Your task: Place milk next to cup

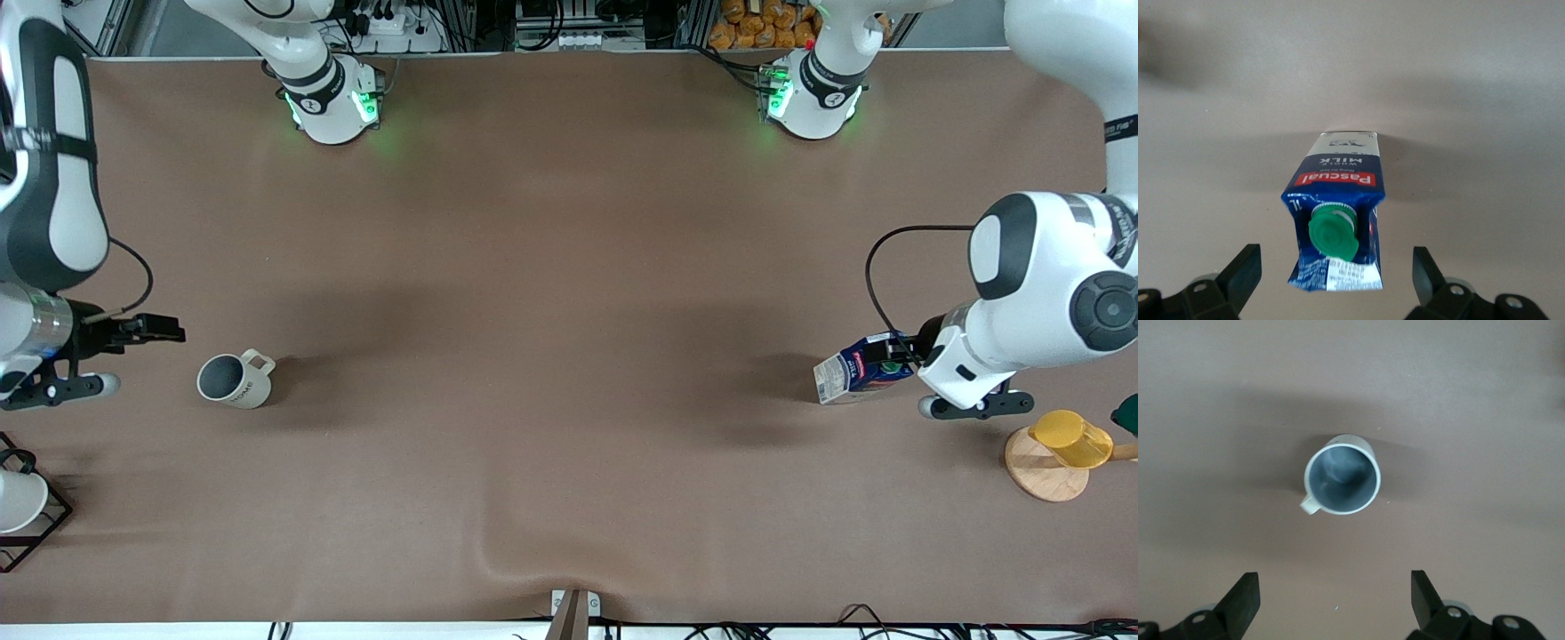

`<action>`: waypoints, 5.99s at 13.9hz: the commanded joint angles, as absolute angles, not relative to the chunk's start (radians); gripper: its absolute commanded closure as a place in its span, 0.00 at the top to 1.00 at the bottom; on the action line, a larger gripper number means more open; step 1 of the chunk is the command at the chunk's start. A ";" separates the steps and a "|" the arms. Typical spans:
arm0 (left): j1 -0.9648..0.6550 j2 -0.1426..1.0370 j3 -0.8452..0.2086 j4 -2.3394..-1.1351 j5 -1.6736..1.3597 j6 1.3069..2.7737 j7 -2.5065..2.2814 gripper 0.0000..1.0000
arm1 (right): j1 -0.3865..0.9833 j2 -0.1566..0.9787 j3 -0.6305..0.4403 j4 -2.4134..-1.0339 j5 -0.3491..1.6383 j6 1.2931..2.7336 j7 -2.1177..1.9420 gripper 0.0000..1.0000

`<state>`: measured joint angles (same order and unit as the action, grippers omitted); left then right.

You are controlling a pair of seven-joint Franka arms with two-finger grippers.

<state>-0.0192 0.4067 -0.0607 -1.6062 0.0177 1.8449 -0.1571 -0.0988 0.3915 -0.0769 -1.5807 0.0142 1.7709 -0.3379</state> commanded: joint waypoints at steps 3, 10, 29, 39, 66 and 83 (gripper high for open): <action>-0.015 0.426 -0.061 -1.623 0.031 1.865 -0.153 1.00 | -0.117 0.462 -0.067 -1.583 0.023 1.811 -0.345 1.00; -0.011 0.454 -0.061 -1.621 0.029 1.885 -0.152 0.80 | -0.144 0.521 -0.064 -1.652 0.028 2.014 -0.413 0.70; -0.015 0.391 -0.064 -1.612 0.025 1.855 -0.147 0.37 | -0.059 0.537 -0.058 -1.612 0.109 1.867 -0.146 0.00; -0.020 0.359 -0.152 -1.597 0.018 1.842 -0.192 0.35 | 0.280 0.486 -0.057 -1.577 0.261 1.813 0.568 0.00; -0.115 0.380 -0.170 -1.554 0.032 1.835 -0.269 0.34 | 0.614 0.738 -0.069 -1.275 0.334 1.999 1.286 1.00; -0.273 0.376 -0.172 -1.534 0.029 1.795 -0.376 0.34 | 0.072 0.592 -0.078 -1.250 0.048 1.534 0.080 1.00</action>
